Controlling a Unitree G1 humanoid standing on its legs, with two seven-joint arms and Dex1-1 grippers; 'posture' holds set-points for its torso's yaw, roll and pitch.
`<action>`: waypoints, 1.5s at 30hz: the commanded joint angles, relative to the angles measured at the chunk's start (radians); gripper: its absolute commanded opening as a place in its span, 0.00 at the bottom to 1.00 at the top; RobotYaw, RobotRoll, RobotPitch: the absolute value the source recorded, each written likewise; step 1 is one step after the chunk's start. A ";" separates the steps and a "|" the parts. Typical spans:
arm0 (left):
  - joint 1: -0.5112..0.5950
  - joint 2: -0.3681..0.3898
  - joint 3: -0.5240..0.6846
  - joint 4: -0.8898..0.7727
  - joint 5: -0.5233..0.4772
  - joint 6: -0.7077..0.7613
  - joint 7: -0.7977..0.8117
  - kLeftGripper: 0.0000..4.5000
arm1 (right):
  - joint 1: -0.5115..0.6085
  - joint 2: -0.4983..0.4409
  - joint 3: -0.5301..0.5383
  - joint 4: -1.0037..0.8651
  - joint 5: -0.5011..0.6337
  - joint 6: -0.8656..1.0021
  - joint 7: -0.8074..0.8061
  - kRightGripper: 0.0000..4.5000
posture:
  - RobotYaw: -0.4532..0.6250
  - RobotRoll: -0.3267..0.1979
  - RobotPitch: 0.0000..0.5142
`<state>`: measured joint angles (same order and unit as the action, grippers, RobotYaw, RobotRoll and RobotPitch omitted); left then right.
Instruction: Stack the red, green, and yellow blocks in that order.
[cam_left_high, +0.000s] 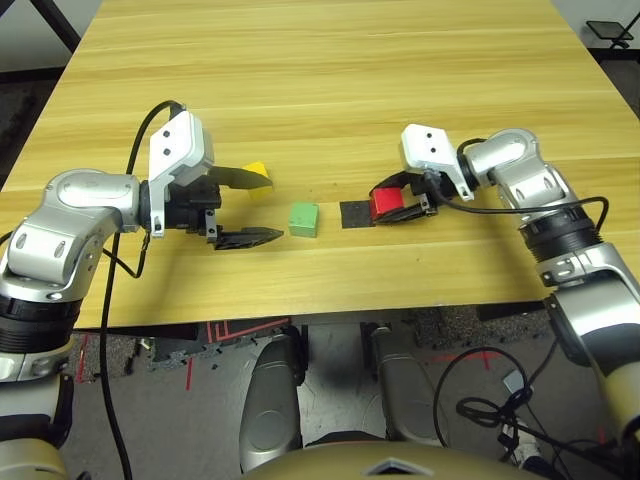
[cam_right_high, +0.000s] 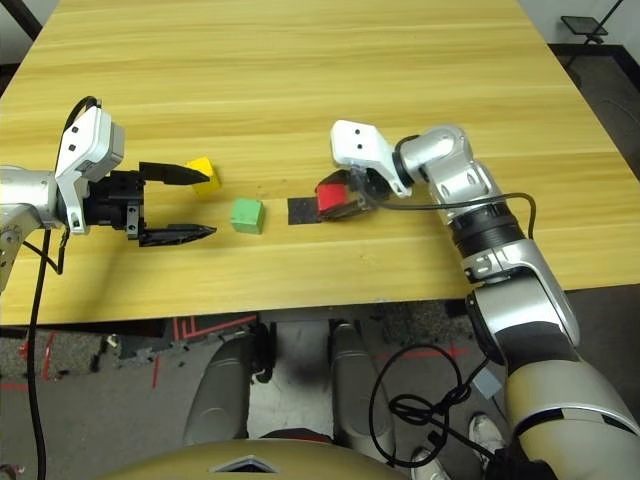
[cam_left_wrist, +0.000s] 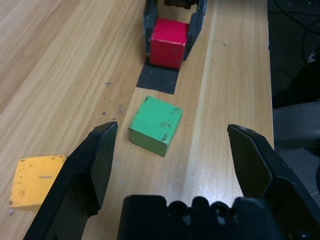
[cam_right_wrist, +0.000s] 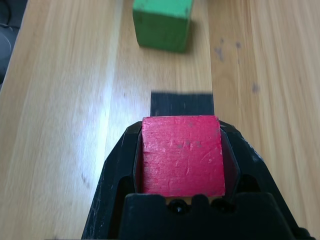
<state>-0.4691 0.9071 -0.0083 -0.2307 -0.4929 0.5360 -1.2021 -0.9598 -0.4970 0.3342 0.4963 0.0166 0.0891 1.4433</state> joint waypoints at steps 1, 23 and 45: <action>0.027 0.010 0.004 -0.037 0.000 0.026 0.021 1.00 | -0.032 0.028 0.019 0.048 -0.019 -0.031 -0.001 0.46 | 0.72 0.46 0.46; 0.067 0.025 0.057 -0.114 -0.042 0.095 0.092 1.00 | -0.056 0.113 0.012 0.171 -0.039 -0.064 -0.028 0.46 | 0.77 0.49 0.48; -0.293 -0.121 -0.289 0.291 0.248 -0.245 -0.171 1.00 | 0.034 -0.337 -0.066 0.043 0.382 -0.043 0.171 0.99 | 0.55 0.52 0.42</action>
<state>-0.7538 0.7900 -0.2801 0.0241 -0.2787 0.3306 -1.3590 -0.9559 -0.8225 0.2505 0.5554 0.3838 0.0538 1.6071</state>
